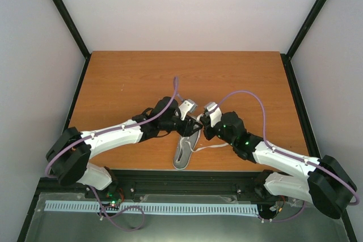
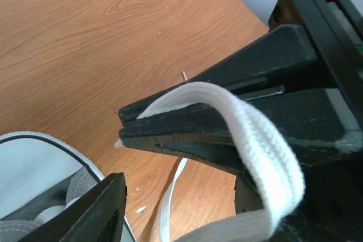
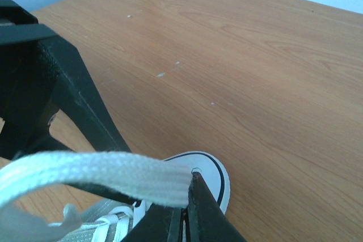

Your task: Tie the shoes

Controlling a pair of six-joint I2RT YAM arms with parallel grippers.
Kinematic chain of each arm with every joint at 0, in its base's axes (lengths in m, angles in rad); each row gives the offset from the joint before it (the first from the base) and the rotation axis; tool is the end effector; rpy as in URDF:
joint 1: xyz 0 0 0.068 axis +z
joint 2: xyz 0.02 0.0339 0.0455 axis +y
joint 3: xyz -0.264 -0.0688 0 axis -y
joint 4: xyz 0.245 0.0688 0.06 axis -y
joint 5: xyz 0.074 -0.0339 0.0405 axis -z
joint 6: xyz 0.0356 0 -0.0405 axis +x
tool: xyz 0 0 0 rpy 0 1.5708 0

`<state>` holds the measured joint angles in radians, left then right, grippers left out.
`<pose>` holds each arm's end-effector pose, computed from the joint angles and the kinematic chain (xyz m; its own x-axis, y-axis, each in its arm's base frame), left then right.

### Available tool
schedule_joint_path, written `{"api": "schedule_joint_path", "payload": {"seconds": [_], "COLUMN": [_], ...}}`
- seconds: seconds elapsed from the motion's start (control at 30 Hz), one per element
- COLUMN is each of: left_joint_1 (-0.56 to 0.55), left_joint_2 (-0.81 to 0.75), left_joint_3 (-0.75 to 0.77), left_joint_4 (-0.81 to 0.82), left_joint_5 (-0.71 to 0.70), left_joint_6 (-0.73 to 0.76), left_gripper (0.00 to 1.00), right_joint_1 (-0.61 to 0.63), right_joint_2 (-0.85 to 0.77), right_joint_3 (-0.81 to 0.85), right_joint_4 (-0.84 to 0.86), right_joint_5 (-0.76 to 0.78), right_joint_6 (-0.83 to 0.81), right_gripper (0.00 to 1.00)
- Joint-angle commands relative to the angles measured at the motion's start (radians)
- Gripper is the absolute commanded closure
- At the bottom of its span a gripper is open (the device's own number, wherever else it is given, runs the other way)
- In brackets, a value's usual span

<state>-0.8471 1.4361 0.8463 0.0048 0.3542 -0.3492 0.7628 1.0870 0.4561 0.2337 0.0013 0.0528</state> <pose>0.1967 -0.2413 0.2294 -0.6496 0.2505 -0.7179 0.7152 0.5215 -0.4652 0.1674 0.1599 0.2087 -0.3157 -0.2287 -0.9209 -0.6744 0.7368 0.0482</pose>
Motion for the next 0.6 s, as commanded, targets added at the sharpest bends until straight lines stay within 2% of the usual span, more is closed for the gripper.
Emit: {"api": "schedule_joint_path", "payload": {"seconds": [0.0,0.3,0.57], "left_joint_1": [0.006,0.006,0.006], "left_joint_2": [-0.005,-0.042,-0.023], "left_joint_3": [0.021,0.004,0.015], "left_joint_4": [0.056,0.070,0.064], "left_joint_5": [0.049,0.020,0.010], "left_joint_6": [-0.005,-0.017,-0.026], "left_gripper": [0.44,0.55,0.87], "right_joint_1": [0.004,0.004,0.004], "right_joint_2": [-0.004,0.016,0.004], "right_joint_3": [0.044,0.060,0.073], "right_joint_4": [-0.027,-0.042,-0.068], "right_joint_5": [0.031,0.049,0.068], "right_joint_6": [0.008,0.021,0.037], "right_gripper": [0.97,0.97,0.97]}}
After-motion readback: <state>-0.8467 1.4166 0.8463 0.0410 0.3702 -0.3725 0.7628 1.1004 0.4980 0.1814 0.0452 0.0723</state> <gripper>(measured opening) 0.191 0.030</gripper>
